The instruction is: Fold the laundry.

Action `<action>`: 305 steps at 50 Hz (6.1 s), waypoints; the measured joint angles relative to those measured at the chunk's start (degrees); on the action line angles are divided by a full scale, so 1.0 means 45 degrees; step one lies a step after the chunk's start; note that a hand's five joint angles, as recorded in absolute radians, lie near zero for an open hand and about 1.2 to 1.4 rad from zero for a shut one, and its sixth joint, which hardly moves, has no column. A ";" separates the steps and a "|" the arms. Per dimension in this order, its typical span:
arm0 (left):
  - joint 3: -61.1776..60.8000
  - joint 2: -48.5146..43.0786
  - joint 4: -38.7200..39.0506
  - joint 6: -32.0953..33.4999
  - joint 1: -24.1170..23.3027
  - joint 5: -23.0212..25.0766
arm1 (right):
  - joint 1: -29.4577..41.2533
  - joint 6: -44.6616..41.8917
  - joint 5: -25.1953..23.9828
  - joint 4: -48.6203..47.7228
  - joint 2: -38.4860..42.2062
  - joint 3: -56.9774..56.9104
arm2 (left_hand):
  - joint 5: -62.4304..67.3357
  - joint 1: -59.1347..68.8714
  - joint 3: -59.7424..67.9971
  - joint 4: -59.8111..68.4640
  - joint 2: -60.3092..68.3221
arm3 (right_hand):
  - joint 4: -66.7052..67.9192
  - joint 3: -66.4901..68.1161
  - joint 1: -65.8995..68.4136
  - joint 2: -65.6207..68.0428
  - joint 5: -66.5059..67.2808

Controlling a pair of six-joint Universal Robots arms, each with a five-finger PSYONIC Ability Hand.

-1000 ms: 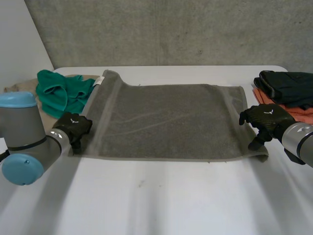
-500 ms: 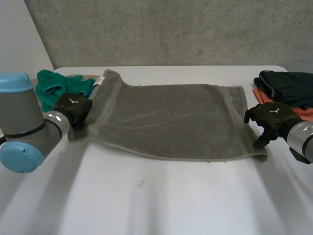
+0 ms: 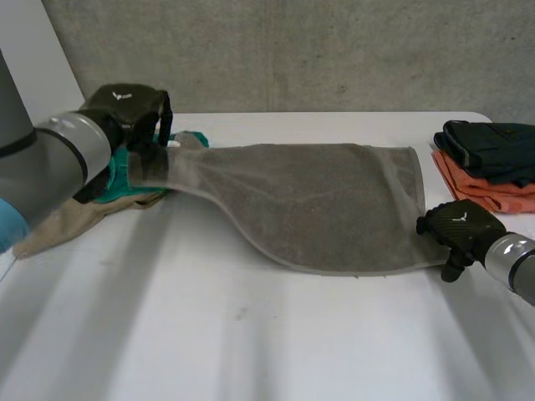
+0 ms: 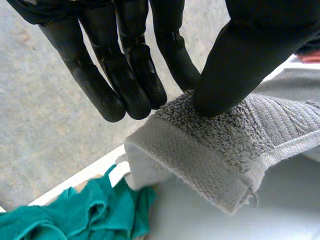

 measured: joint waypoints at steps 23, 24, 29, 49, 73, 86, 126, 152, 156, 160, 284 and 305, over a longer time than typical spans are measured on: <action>-0.0364 -0.0188 -0.1396 -0.0619 0.1273 0.0351 | -0.0107 0.1512 -0.0227 -0.2841 -0.0339 -0.0365 | 0.0000 0.0000 0.0001 0.0002 0.0000 | 0.9311 0.9054 0.8530 0.9058 0.9290; -0.0677 -0.0123 -0.1531 -0.0360 0.1377 0.0501 | -0.0205 0.1394 -0.0286 -0.2190 -0.0715 -0.0482 | 0.0000 0.0000 0.0001 0.0002 0.0000 | 0.9312 0.9054 0.8530 0.9059 0.9290; -0.2234 0.0194 -0.2568 0.1487 0.1698 0.1142 | -0.0953 -0.0381 -0.0441 0.2322 -0.2047 -0.1380 | 0.0000 0.0000 0.0001 0.0002 0.0001 | 0.9314 0.9055 0.8530 0.9058 0.9290; -0.2633 -0.1663 -0.4000 0.6195 0.1473 0.0689 | -0.0546 -0.5272 0.1061 0.8142 -0.0144 -0.3931 | 0.0152 0.0000 0.0018 0.0008 0.0001 | 0.9323 0.9062 0.8530 0.9058 0.9293; 0.9402 -0.3090 0.2005 0.0580 0.0908 -0.1370 | 0.1405 0.5332 0.2177 -0.5739 -0.0245 -0.9353 | 0.0304 0.0000 0.0053 0.0050 0.0050 | 0.9339 0.9118 0.8530 0.9058 0.9291; 0.4720 -0.2889 0.2338 0.0472 0.0308 -0.0319 | 0.2096 0.3812 0.1544 -0.3666 -0.0811 -0.6915 | -1.0693 -1.0775 -1.0839 -1.1066 -1.0954 | 0.9371 0.9118 0.8530 0.9058 0.9291; 0.8475 -0.8161 -0.0666 -0.1500 -0.3764 -0.0087 | 0.2996 0.8633 -0.1319 -0.2591 -0.6399 -0.6770 | -0.0359 0.0135 -0.0067 -0.0001 0.0024 | 0.9375 0.9118 0.8530 0.9058 0.9291; 0.5072 -0.3630 -0.0479 0.4464 0.0280 -0.0625 | 0.2499 0.1603 0.1782 0.0691 0.0649 -0.6830 | -0.0359 0.0135 0.0000 0.0051 0.0073 | 0.9375 0.9119 0.8530 0.9057 0.9291; 0.5665 -0.4410 -0.1771 0.4494 0.0278 -0.0857 | 0.2698 0.1561 0.2623 0.0821 0.1535 -0.7524 | -0.0359 0.0136 0.0000 0.0052 0.0073 | 0.9376 0.9118 0.8530 0.9057 0.9290; 0.5790 -0.4765 -0.3788 0.4173 -0.0011 -0.0952 | 0.2835 0.1507 0.2995 0.1309 0.1803 -0.7564 | -0.0359 0.0134 0.0000 0.0052 0.0072 | 0.9376 0.9119 0.8530 0.9057 0.9291; -0.2932 -0.1114 0.0190 0.4265 0.1397 -0.1131 | 0.2120 0.1543 0.1932 -0.4303 0.0601 0.0066 | -0.7901 -0.7647 -0.8267 -0.8409 -0.8345 | 0.9380 0.9178 0.8530 0.9058 0.9480; -0.5122 -0.2014 0.1743 0.6357 0.2288 -0.0143 | 0.2170 0.1710 0.2063 -0.4101 0.1111 -0.0528 | -0.6158 -0.6035 -0.6521 -0.6551 -0.6598 | 0.9380 0.9180 0.8530 0.9058 0.9480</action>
